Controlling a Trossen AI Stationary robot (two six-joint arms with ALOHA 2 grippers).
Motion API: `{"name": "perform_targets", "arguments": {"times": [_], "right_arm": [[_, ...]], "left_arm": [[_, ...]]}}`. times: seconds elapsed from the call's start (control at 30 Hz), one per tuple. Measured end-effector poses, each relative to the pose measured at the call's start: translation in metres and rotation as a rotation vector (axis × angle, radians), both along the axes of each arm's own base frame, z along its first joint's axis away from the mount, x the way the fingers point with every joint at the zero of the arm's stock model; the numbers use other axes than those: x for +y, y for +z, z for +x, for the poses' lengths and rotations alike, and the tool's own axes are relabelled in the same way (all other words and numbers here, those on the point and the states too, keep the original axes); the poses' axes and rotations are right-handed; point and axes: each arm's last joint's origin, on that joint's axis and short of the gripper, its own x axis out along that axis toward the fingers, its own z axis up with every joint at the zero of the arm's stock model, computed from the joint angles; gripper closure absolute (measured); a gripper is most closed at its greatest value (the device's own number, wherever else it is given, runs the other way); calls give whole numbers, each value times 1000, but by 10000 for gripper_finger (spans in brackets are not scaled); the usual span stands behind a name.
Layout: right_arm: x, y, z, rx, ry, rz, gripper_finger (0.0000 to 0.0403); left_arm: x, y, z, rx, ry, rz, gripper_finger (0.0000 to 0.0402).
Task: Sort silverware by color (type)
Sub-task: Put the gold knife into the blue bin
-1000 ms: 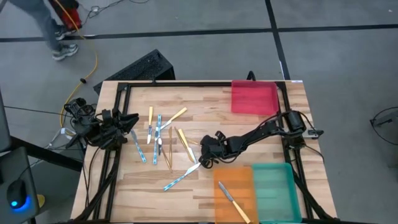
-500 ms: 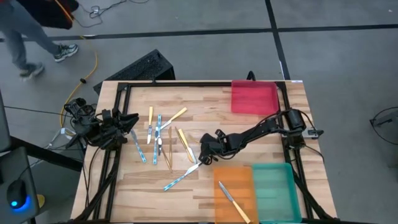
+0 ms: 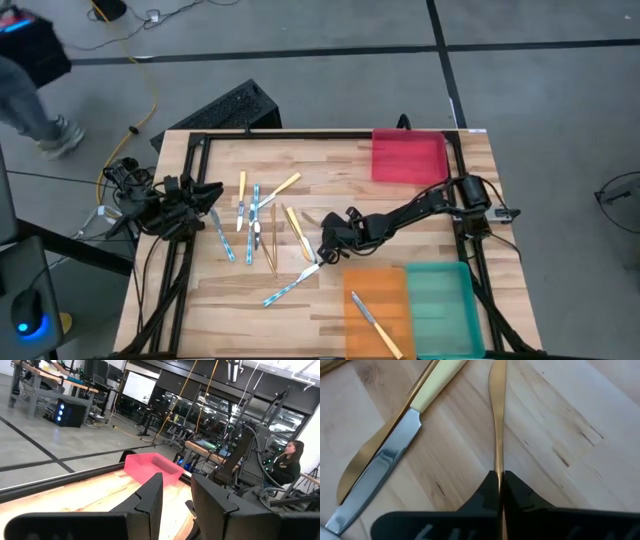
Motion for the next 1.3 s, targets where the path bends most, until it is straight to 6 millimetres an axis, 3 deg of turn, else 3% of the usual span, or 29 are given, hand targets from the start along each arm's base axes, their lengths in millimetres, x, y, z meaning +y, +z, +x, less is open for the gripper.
{"name": "perform_targets", "arguments": {"times": [0.2, 0.53, 0.8, 0.97, 1.17, 1.3], "right_arm": [[-5, 6, 1, -36, -29, 10, 387], [-17, 35, -2, -106, -82, 3, 392], [-16, 42, -4, -113, -72, -2, 384], [-9, 38, -9, -45, -37, 1, 342], [-6, 29, -9, -13, -22, 17, 262], [-7, 17, -9, 20, -58, -68, 220]], "left_arm": [[0, 0, 0, 0, 0, 0, 312], [0, 0, 0, 2, 2, 1, 312], [0, 0, 0, 3, 5, 2, 312], [0, 0, 0, 4, 5, 2, 312], [0, -1, 0, 6, 5, 4, 312], [0, -1, 0, 5, -1, 5, 312]]}}
